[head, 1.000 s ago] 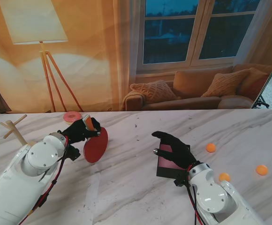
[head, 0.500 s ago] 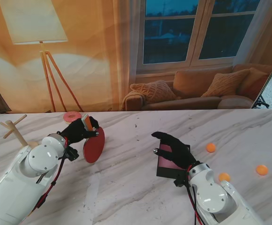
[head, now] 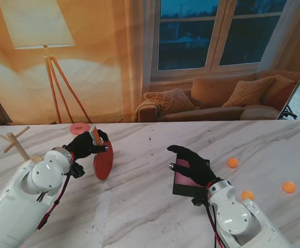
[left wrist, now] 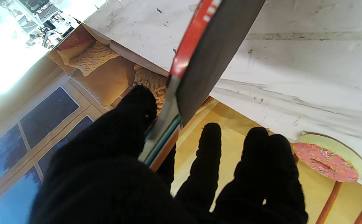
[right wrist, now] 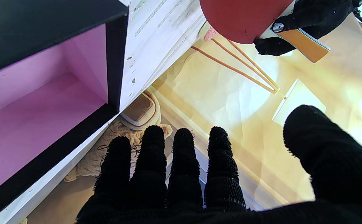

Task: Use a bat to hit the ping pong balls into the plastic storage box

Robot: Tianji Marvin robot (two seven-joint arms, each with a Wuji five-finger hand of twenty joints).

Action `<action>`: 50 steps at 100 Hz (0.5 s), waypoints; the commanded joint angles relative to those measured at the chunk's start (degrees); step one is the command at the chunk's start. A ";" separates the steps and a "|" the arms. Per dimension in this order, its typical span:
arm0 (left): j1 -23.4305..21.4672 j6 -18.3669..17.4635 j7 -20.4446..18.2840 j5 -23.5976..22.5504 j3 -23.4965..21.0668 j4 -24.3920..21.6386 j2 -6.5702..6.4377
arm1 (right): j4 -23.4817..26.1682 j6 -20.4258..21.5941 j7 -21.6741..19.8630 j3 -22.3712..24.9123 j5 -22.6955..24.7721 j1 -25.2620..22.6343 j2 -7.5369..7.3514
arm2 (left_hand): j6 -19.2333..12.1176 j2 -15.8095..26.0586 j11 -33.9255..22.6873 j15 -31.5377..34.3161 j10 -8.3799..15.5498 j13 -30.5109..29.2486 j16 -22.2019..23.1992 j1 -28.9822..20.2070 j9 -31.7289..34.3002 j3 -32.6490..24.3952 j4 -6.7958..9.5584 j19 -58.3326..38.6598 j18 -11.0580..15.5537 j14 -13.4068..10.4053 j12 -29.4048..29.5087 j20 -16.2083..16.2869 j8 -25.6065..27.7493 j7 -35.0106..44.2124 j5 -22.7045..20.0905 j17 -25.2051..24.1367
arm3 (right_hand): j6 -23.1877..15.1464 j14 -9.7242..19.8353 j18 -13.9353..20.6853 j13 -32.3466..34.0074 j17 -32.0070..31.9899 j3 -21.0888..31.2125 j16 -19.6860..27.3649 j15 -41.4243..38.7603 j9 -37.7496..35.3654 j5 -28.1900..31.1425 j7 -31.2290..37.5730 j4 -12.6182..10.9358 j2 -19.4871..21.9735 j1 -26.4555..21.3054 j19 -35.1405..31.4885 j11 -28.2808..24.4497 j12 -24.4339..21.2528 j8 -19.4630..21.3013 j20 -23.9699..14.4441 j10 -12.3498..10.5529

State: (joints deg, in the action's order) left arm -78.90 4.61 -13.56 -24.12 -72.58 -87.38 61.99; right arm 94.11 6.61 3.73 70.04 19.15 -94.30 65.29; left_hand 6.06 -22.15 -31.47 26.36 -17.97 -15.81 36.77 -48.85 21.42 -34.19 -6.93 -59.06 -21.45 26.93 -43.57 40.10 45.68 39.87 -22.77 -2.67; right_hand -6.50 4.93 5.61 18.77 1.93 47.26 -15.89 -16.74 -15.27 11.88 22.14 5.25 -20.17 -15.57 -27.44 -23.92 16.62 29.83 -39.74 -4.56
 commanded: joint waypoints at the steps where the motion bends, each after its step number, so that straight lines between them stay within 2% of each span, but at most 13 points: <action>1: -0.50 0.69 -1.26 -0.32 0.19 0.05 -0.19 | 0.19 -0.44 -0.95 -0.10 -0.12 -0.24 0.03 | 0.74 1.46 -0.45 -0.86 0.30 0.20 -0.60 0.25 2.30 -1.57 2.12 1.07 1.25 1.82 -0.05 -0.28 -1.73 -1.75 -0.21 -0.94 | -0.01 0.11 1.35 -1.91 -0.52 -1.44 -0.36 -0.56 2.41 0.75 0.73 -1.82 1.15 0.15 -0.46 -0.14 0.63 0.41 -0.90 -0.57; 16: -0.26 1.29 -2.00 0.28 0.82 0.55 -0.25 | 0.25 -0.50 -1.06 -0.09 -0.19 -0.27 0.02 | 0.93 2.09 -1.76 4.69 0.06 -4.82 3.28 1.00 5.35 -2.11 2.73 -5.34 0.02 2.91 -0.51 3.53 -4.83 -5.14 -2.04 2.95 | -0.02 0.04 1.32 -1.87 -0.53 -1.52 -0.38 -0.58 2.39 0.83 0.77 -1.84 1.27 0.13 -0.44 -0.20 0.70 0.42 -0.93 -0.55; 30: 0.13 1.88 -1.77 1.00 1.70 1.29 -0.10 | 0.25 -0.59 -1.13 -0.12 -0.26 -0.26 0.01 | 1.23 2.66 -1.76 7.87 0.06 -7.04 4.19 1.76 6.02 -2.63 3.25 -9.11 -1.00 3.71 -0.28 3.61 -7.56 -7.35 -3.30 5.14 | -0.05 0.04 1.16 -1.82 -0.55 -1.65 -0.38 -0.58 2.38 0.86 0.76 -1.85 1.27 0.15 -0.41 -0.21 0.75 0.42 -0.96 -0.50; 36: 0.28 2.14 -1.87 0.97 2.08 1.55 -0.11 | 0.26 -0.64 -1.17 -0.13 -0.29 -0.25 0.01 | 1.20 3.38 -1.43 9.52 -0.09 -7.76 4.52 2.24 5.93 -2.52 4.01 -10.49 -1.30 3.83 0.13 3.06 -10.94 -10.36 -3.90 6.01 | -0.12 0.01 1.13 -1.85 -0.56 -1.66 -0.38 -0.55 2.34 0.88 0.76 -1.86 1.30 0.13 -0.40 -0.23 0.78 0.42 -0.98 -0.55; 50: 0.58 2.69 -2.09 0.94 2.89 2.17 -0.13 | 0.30 -0.70 -1.25 -0.13 -0.34 -0.28 0.00 | 0.68 3.48 -0.92 13.37 -0.20 -9.42 5.99 2.57 6.10 -1.89 4.03 -12.05 -2.10 4.19 0.79 3.35 -15.86 -15.16 -4.59 8.24 | -0.09 -0.06 1.09 -1.81 -0.57 -1.77 -0.40 -0.55 2.36 0.91 0.75 -1.87 1.37 0.10 -0.37 -0.20 0.82 0.41 -1.01 -0.57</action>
State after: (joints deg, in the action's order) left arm -77.81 6.75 -14.34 -22.89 -70.32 -86.53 61.73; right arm 94.20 6.39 3.37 70.00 18.92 -94.33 65.27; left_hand 4.85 -19.84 -32.25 37.82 -17.97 -23.55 41.77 -47.41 25.27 -35.01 -4.89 -69.09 -24.07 27.93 -43.57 42.84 33.15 26.15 -22.83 4.75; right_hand -6.50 4.93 5.61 18.77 1.85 47.25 -15.89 -16.75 -15.27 11.88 22.14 5.25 -19.45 -15.57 -27.44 -23.92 17.16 29.83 -39.82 -4.56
